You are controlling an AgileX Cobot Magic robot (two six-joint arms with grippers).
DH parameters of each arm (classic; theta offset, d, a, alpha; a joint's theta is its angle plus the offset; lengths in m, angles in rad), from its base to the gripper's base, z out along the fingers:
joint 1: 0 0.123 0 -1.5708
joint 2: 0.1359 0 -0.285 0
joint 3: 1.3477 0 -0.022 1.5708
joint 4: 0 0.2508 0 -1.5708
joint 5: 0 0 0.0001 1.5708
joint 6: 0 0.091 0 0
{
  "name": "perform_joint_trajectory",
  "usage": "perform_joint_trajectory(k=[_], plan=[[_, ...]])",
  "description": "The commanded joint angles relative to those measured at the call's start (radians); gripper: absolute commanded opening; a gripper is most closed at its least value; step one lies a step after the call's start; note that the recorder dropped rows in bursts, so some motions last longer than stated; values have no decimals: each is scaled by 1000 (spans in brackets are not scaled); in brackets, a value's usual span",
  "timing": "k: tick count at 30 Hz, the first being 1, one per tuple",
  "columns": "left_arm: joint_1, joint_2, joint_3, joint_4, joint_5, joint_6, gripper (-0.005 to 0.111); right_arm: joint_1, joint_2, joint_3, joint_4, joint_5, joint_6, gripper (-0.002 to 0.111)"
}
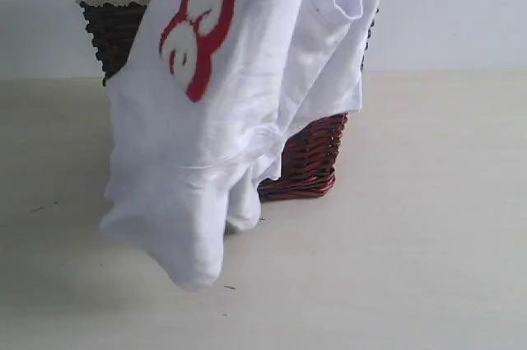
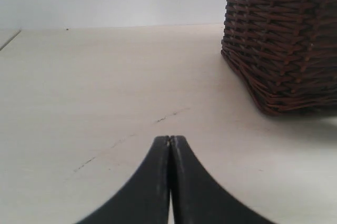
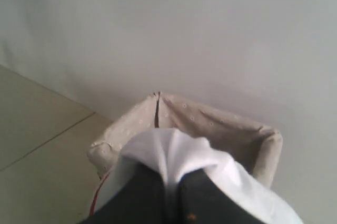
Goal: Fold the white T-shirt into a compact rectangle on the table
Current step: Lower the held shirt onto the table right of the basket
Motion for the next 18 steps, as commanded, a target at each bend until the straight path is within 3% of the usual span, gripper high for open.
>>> perform_joint_trajectory(k=[1, 7, 18], plan=[[3, -5, 3, 1, -9, 2, 0, -2, -86, 201, -46, -28, 56, 0], [3, -5, 3, 1, -9, 2, 0, -2, -141, 490, 188, -28, 39, 0], [3, -5, 3, 1, -9, 2, 0, -2, -63, 510, 781, -48, -186, 0]])
